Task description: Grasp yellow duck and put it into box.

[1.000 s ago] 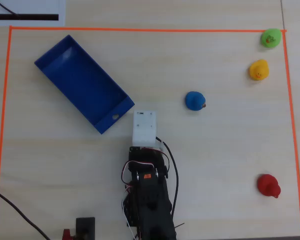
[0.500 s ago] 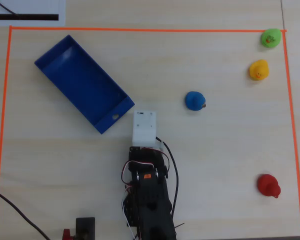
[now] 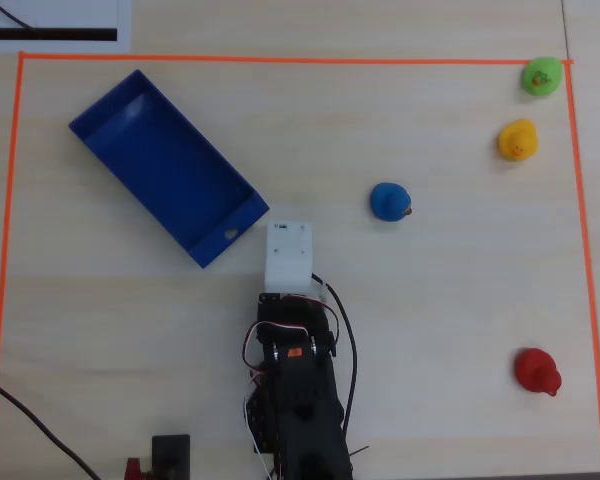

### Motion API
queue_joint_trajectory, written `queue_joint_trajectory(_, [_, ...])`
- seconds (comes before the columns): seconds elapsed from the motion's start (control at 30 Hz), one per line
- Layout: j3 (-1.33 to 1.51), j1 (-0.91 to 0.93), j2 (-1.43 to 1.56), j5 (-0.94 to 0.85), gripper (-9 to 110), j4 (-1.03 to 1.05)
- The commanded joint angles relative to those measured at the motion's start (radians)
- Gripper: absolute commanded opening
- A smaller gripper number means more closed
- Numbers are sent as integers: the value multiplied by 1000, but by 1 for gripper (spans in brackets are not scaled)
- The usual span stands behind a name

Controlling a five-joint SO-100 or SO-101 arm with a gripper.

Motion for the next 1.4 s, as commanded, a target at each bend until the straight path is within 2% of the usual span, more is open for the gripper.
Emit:
queue_joint_trajectory(0.0, [-2, -2, -2, 9, 3, 14])
queue_joint_trajectory(0.8, [-2, 6, 0, -28, 0, 15])
queue_joint_trajectory(0.93, [-26, 29, -31, -26, 0, -51])
queue_joint_trajectory(1.07, [-270, 74, -232, -29, 0, -46])
queue_joint_trajectory(1.37, [-1155, 290, -916, -31, 0, -40])
